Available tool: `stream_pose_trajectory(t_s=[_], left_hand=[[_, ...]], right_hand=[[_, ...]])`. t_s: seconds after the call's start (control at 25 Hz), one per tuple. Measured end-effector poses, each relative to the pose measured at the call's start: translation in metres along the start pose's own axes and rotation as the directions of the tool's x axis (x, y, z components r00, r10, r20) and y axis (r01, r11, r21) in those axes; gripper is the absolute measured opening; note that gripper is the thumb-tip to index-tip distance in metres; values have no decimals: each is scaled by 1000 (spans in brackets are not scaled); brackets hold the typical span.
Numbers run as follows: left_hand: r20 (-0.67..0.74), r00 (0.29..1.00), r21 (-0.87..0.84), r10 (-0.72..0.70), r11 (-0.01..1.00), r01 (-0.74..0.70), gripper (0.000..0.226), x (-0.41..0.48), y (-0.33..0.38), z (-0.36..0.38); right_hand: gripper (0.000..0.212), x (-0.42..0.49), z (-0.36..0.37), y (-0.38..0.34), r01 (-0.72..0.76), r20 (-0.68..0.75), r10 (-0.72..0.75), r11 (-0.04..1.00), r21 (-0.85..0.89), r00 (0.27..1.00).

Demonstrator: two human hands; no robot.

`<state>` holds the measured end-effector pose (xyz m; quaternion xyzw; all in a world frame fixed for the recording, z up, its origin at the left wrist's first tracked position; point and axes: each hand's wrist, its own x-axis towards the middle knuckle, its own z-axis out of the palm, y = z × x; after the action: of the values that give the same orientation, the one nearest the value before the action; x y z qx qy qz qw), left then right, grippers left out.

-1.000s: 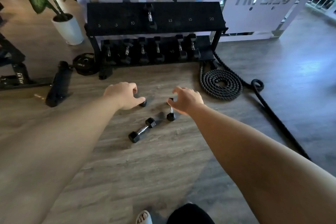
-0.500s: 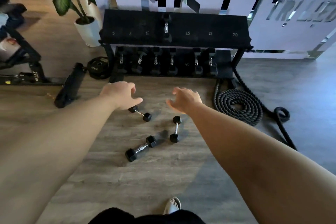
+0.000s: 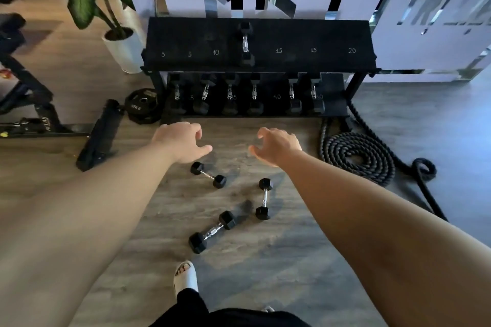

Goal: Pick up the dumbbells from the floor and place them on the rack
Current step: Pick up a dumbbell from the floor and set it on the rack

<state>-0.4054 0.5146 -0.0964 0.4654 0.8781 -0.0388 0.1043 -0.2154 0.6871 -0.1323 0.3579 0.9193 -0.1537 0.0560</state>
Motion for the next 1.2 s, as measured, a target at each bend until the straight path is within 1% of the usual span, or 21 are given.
stream_pose_trajectory(t_s=[0.24,0.36,0.48,0.6,0.76,0.88,1.0,1.08,1.2], left_hand=[[21,995,-24,99,995,-98,56,65,-38,12],[68,992,-34,108,994,-106,58,88,-59,22],[106,990,-60,97,994,-91,58,97,-71,38],[133,990,-84,42,996,-31,55,101,-78,58],[145,984,-101,-103,988,119,55,94,-79,85],[176,963,-109,-204,968,225,57,85,-69,117],[238,930,-152,-281,935,321,59,74,-60,164],[290,911,-196,-295,913,358,57,71,-57,202],[360,894,-249,-267,896,368,53,65,-58,261]], right_hand=[[55,39,9,-28,-67,27,66,997,30,997],[54,61,21,-46,-78,40,76,996,42,996],[55,82,29,-60,-52,71,52,999,2,996],[54,108,40,-65,7,115,-3,1000,-28,993],[53,130,66,-66,149,189,-136,987,-56,973],[52,134,92,-62,284,280,-252,955,-79,926],[48,139,129,-51,363,354,-311,927,-90,882],[51,144,166,-44,413,422,-332,904,-112,843],[53,148,226,-30,456,502,-340,881,-127,795]])
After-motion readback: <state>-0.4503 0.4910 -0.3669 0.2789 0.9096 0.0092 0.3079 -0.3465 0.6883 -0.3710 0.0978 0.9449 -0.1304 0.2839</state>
